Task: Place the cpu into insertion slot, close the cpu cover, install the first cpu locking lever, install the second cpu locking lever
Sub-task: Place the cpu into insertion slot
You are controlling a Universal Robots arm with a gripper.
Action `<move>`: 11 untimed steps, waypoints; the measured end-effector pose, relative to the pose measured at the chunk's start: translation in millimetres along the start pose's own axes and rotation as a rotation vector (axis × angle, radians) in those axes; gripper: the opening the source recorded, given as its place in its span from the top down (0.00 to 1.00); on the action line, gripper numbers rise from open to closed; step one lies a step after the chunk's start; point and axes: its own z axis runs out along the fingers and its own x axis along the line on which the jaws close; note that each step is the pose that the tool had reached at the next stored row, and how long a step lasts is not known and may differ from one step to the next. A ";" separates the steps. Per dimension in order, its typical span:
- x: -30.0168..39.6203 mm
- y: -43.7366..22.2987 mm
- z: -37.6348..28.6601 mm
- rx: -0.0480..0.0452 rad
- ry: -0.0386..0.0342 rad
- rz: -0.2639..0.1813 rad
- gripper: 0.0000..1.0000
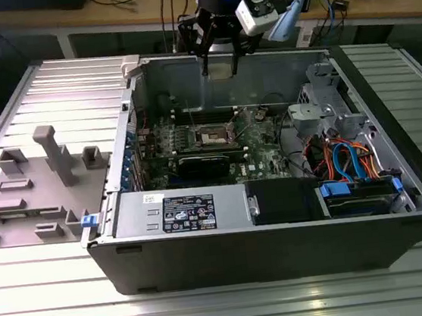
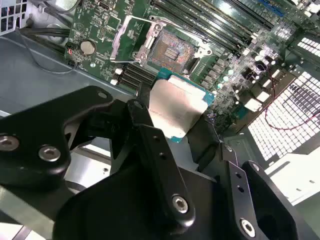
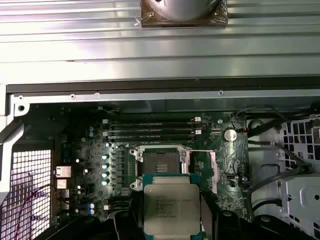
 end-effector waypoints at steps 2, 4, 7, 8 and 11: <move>0.0 0.0 0.0 -0.0001 0.0000 0.000 0.46; 0.0 0.0 0.0 0.0000 0.0000 0.001 0.46; -0.1 0.0 0.1 -0.0004 -0.0013 0.014 0.46; -0.1 0.0 0.1 -0.0006 -0.0021 0.023 0.46; 0.0 0.0 0.1 -0.0009 -0.0039 0.043 0.46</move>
